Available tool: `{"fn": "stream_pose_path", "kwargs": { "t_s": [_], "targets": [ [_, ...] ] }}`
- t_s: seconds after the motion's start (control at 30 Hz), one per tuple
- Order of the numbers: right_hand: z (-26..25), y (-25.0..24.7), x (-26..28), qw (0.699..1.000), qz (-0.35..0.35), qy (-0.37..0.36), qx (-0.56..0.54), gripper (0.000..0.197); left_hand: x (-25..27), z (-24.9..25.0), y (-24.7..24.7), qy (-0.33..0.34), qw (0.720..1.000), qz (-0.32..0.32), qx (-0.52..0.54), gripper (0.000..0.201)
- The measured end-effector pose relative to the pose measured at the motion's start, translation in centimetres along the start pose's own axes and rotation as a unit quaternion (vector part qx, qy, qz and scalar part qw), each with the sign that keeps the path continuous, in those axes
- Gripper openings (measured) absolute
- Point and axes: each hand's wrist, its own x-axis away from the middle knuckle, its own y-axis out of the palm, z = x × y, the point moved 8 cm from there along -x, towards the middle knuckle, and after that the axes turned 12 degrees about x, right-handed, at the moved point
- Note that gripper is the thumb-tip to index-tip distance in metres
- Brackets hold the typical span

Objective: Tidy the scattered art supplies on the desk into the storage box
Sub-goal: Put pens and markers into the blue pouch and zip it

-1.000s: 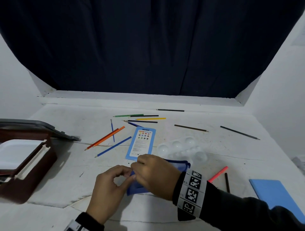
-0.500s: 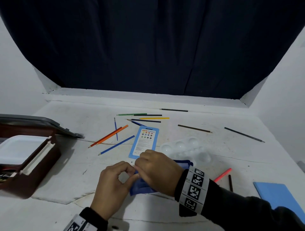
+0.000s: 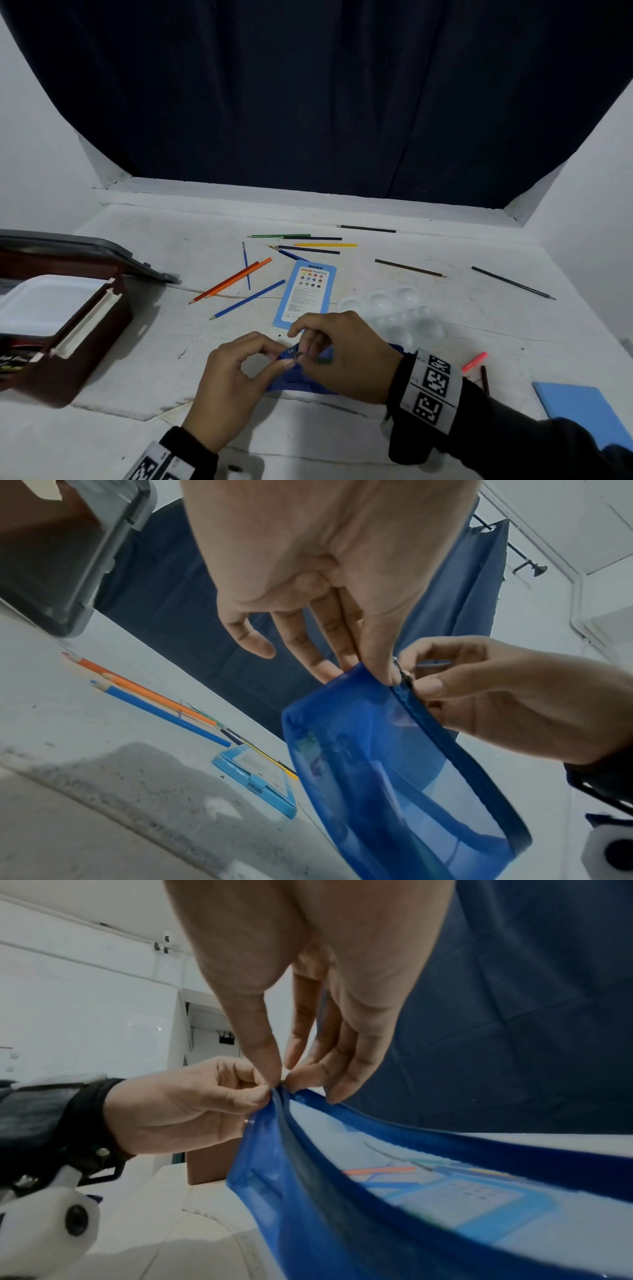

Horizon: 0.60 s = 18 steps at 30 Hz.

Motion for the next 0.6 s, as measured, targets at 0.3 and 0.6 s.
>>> {"fn": "stream_pose_path", "kwargs": {
  "t_s": [0.3, 0.6],
  "targets": [
    [-1.0, 0.6, -0.6, 0.995, -0.028, 0.004, 0.095, 0.012, 0.4, 0.2, 0.1, 0.053, 0.997, -0.039, -0.034, 0.026],
    [-0.2, 1.1, 0.1, 0.996, -0.052, 0.077, 0.003, 0.019, 2.1, -0.4, -0.2, 0.043, 0.996, -0.044, -0.071, 0.014]
  ]
}}
